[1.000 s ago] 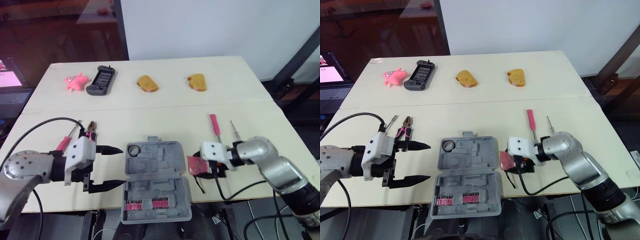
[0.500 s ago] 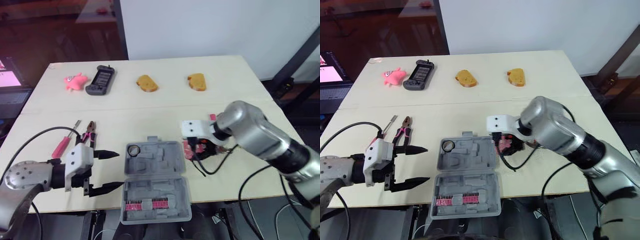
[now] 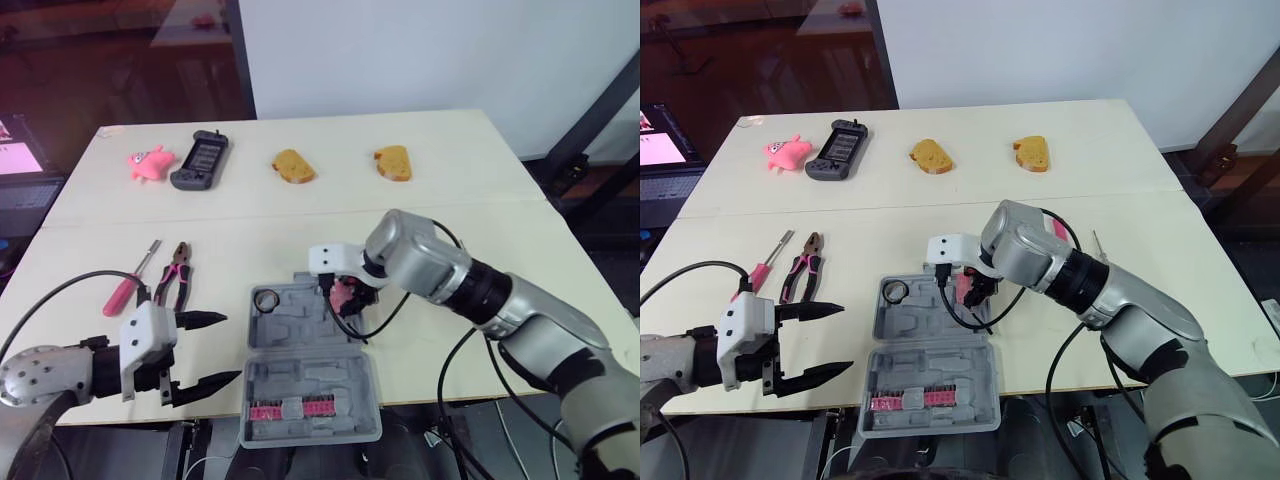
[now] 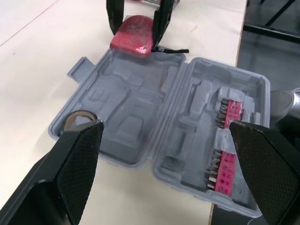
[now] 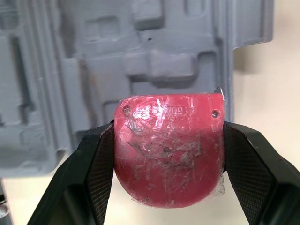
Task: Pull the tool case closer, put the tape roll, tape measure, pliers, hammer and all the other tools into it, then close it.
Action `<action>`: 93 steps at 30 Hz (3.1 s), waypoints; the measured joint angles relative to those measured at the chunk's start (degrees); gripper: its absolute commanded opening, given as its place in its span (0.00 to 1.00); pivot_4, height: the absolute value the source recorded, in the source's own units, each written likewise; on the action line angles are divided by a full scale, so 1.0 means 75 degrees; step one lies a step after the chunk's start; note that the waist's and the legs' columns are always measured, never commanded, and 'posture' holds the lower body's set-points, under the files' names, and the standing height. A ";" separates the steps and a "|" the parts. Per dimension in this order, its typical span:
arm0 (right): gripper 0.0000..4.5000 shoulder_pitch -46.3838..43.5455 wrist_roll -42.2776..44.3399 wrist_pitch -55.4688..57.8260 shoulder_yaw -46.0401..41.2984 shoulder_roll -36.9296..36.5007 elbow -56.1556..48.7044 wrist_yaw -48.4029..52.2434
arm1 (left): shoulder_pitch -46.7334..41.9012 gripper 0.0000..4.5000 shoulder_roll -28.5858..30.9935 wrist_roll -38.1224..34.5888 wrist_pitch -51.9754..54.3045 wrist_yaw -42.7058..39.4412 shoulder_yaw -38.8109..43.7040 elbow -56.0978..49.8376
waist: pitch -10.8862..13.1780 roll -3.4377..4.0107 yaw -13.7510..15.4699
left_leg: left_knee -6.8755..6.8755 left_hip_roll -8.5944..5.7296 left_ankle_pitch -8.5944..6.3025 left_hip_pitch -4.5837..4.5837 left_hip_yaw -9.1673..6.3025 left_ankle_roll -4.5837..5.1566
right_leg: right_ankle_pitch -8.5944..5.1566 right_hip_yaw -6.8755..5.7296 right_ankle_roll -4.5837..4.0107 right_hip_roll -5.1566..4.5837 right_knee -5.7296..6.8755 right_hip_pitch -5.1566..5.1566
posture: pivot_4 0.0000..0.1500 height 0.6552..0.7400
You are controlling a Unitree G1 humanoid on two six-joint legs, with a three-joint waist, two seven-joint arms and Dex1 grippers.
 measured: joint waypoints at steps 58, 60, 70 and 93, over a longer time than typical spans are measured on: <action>0.99 0.2349 0.0969 -0.2070 -0.3433 -0.0697 -0.2212 -0.0021 | -0.1146 1.00 -0.1519 0.1435 -0.1491 0.0852 -0.2123 0.1652 | -0.0005 -0.0001 0.0059 | 0.0003 -0.0001 0.0006 -0.0001 -0.0003 -0.0009 | 0.0010 -0.0001 -0.0004 0.0006 -0.0003 0.0010 | 1.00 1.00; 0.99 0.2717 0.1226 -0.2182 -0.3639 -0.0884 -0.2445 0.0024 | -0.1195 1.00 -0.1540 0.1443 -0.1501 0.0850 -0.2170 0.1709 | -0.0006 -0.0003 0.0048 | 0.0009 0.0000 0.0006 -0.0001 -0.0001 -0.0009 | 0.0011 -0.0001 -0.0004 0.0002 -0.0003 0.0013 | 1.00 1.00; 0.13 0.3608 0.1680 -0.3539 -0.4054 -0.0622 -0.1790 -0.0671 | -0.1014 1.00 -0.1401 0.1224 -0.1434 0.0643 -0.2144 0.1585 | -0.0007 -0.0005 0.0036 | 0.0008 0.0004 0.0006 0.0001 0.0000 -0.0008 | 0.0010 -0.0001 -0.0006 0.0003 -0.0002 0.0012 | 1.00 1.00; 0.41 0.3830 0.1819 -0.5004 -0.4206 -0.0280 0.0110 -0.0864 | -0.0810 1.00 -0.1161 0.1009 -0.1312 0.0654 -0.1802 0.1382 | -0.0007 -0.0004 0.0039 | 0.0010 0.0004 0.0007 0.0002 -0.0002 -0.0008 | 0.0009 -0.0001 -0.0007 0.0004 -0.0002 0.0016 | 1.00 1.00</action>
